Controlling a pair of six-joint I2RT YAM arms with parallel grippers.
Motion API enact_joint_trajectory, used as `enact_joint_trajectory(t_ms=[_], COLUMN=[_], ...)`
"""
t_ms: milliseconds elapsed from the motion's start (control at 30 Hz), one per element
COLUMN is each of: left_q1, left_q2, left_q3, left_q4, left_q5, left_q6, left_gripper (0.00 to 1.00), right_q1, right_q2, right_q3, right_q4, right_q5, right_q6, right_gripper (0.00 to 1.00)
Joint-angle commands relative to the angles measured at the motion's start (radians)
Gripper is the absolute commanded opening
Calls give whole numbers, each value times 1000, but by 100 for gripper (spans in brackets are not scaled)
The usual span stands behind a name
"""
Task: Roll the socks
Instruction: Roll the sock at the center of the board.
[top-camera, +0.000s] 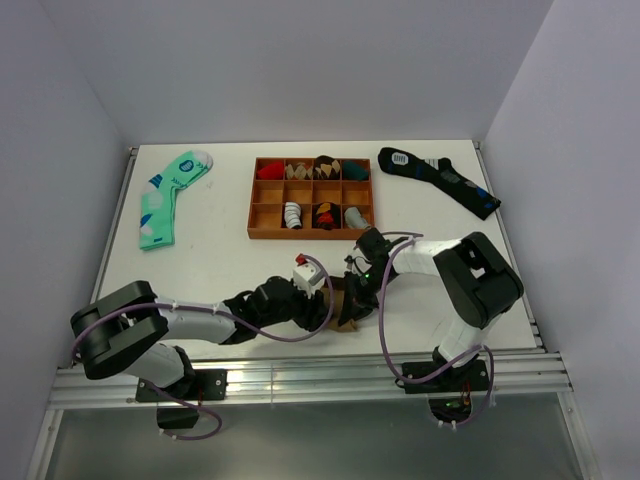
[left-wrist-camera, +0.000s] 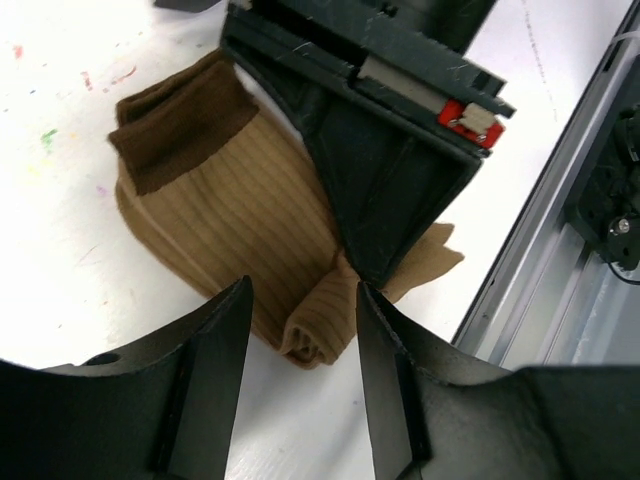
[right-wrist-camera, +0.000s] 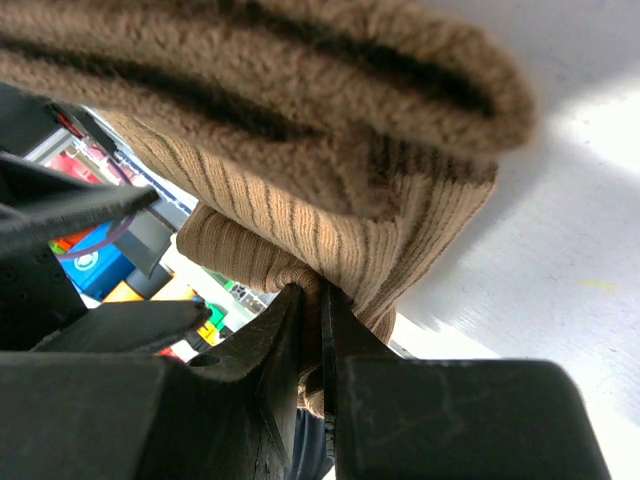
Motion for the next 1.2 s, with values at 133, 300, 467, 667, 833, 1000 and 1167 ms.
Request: enact_joint_trajectory(t_ms=[133, 300, 467, 667, 833, 1000, 1167], left_q1=[-38, -43, -49, -67, -82, -86, -86], left_q2=[44, 78, 66, 57, 58, 90, 121], left_q3=[-4, -12, -49, -80, -89, -100, -112], left_q4=[118, 156, 190, 210, 225, 254, 284], left_q5=[-25, -31, -41, -47, -48, -47, -47], left_q6=[-4, -26, -52, -69, -81, -116, -162], left_gripper=[50, 48, 47, 46, 43, 31, 23], right_q1=[10, 10, 10, 10, 10, 10, 12], right_q2=[-18, -20, -20, -18, -20, -26, -35], right_q3=[-10, -7, -4, -7, -12, -16, -44], right_q4=[-3, -4, -3, 6, 13, 26, 62], right_q5=[38, 36, 38, 33, 33, 24, 12], right_q6=[-8, -8, -8, -7, -4, 2, 13], right_gripper=[0, 0, 0, 0, 0, 0, 0])
